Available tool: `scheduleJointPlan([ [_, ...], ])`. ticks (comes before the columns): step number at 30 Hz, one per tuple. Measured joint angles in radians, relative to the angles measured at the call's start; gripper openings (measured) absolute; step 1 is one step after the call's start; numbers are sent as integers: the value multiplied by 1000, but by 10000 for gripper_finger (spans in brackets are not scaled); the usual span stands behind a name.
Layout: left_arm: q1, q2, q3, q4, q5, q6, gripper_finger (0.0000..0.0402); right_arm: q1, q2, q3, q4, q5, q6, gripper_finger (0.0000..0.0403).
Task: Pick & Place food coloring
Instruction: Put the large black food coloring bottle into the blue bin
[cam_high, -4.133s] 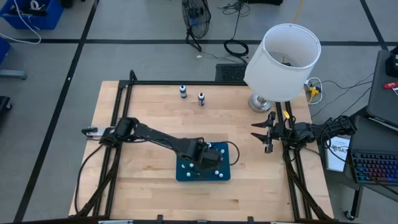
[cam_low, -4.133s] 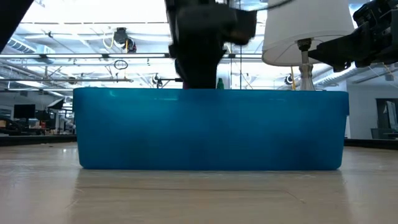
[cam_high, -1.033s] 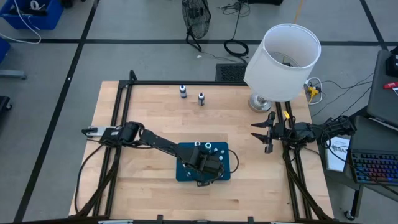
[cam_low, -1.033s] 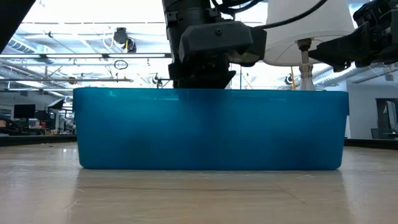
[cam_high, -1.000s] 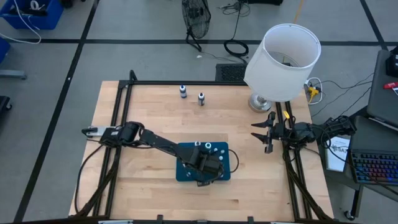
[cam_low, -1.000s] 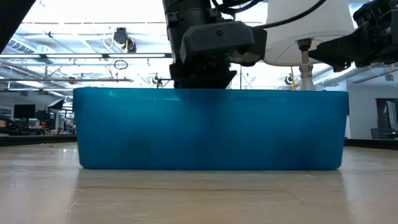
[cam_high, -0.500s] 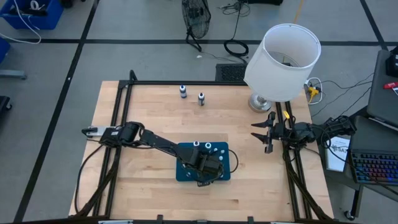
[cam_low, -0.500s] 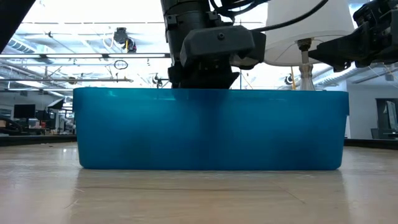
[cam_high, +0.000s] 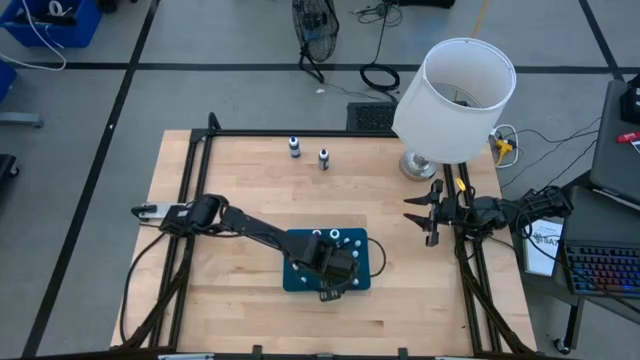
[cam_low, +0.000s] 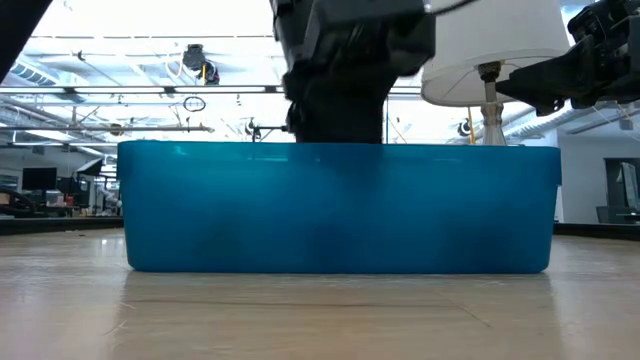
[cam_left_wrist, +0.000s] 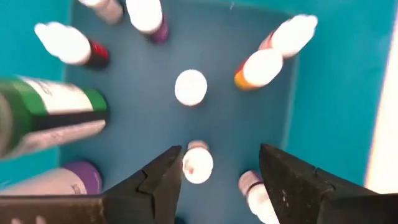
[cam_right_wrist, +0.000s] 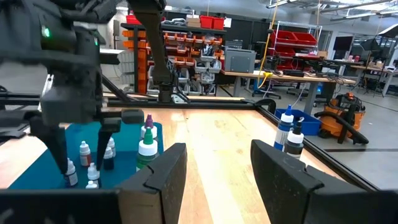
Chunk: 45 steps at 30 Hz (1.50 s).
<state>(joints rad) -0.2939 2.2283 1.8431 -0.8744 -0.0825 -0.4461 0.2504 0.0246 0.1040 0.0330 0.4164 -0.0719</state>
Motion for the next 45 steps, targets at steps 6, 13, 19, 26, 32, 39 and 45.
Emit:
scheduleJointPlan([
  [6,1,-21,39,-4,-15,25,213,0,1,0,-5,0,0,167],
  [13,-5,-75,66,-65,-29,33,214,0,4,0,-1,0,0,167],
  [19,-57,-245,66,-88,-210,62,214,0,10,0,-7,0,0,167],
  [26,-264,-450,-31,-58,-832,65,214,0,18,0,-6,0,0,167],
  [32,-329,-590,-355,24,-1021,-98,214,0,18,0,-6,0,0,167],
  [39,-278,-764,-839,496,-931,-26,214,0,18,0,-7,0,0,167],
  [45,-261,-971,-1172,951,-846,161,214,0,18,0,-7,0,0,167],
])
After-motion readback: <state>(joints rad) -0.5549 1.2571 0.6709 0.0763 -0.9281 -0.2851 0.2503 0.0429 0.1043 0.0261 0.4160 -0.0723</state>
